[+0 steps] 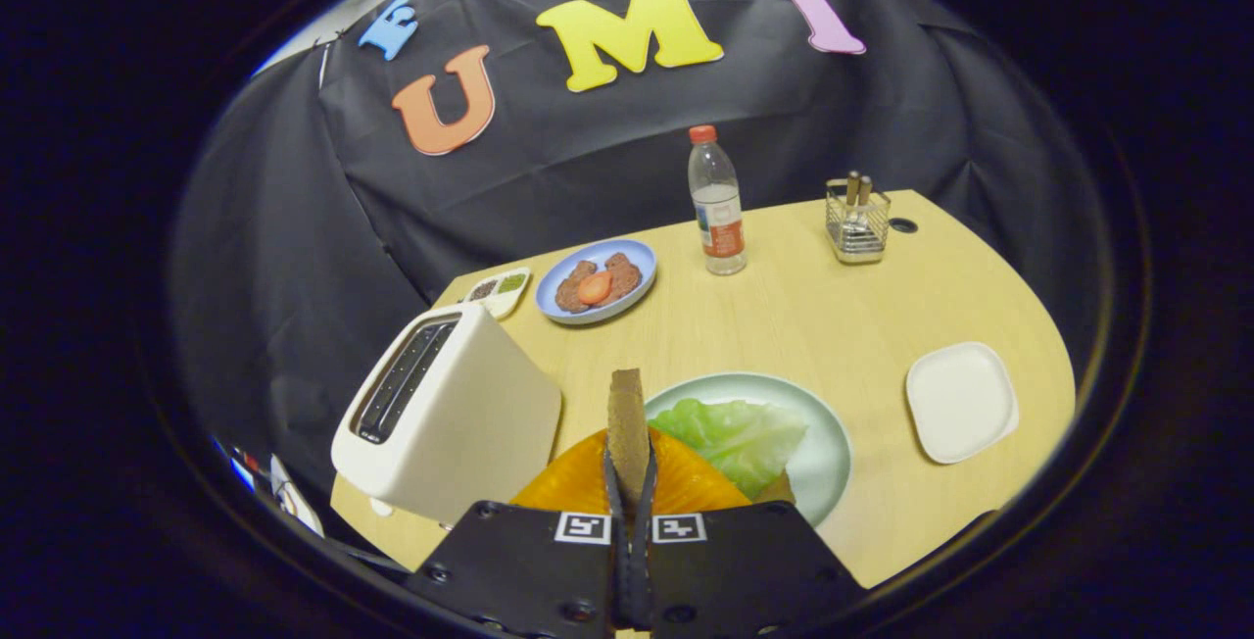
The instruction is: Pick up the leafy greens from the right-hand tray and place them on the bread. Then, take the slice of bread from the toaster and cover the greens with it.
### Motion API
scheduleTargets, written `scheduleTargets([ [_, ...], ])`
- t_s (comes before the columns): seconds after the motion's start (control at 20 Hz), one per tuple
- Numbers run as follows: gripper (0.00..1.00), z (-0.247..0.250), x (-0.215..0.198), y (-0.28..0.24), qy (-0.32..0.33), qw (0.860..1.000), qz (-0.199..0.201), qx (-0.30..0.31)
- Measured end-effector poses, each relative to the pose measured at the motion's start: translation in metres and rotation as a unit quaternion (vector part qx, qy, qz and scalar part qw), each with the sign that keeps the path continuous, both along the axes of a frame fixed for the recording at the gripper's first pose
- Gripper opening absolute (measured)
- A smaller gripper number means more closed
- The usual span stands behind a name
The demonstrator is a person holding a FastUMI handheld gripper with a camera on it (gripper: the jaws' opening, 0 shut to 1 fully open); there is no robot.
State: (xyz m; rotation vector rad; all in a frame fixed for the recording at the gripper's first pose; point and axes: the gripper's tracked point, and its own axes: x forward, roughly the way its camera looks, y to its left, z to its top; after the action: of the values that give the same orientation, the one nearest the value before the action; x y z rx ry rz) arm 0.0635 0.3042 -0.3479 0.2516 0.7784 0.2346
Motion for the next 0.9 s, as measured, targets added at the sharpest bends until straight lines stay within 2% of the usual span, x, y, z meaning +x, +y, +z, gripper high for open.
scheduleTargets([
  [0.2,0.01,-0.011,0.006,-0.005,-0.01,1.0,0.01,0.017],
  [0.35,0.02,-0.016,0.008,-0.022,-0.016,1.0,0.008,0.005],
  [0.4,0.07,-0.019,0.009,-0.026,-0.016,1.0,0.009,0.003],
  [0.55,0.07,-0.023,0.01,-0.039,-0.015,1.0,0.007,-0.006],
  [0.65,0.13,-0.028,0.012,-0.046,-0.016,1.0,0.006,-0.012],
  [0.75,0.28,-0.036,0.015,-0.057,-0.01,1.0,0.001,-0.021],
  [0.85,0.31,-0.044,0.014,-0.065,-0.002,1.0,-0.008,-0.021],
  [0.9,0.39,-0.045,0.013,-0.072,0.002,1.0,-0.013,-0.024],
])
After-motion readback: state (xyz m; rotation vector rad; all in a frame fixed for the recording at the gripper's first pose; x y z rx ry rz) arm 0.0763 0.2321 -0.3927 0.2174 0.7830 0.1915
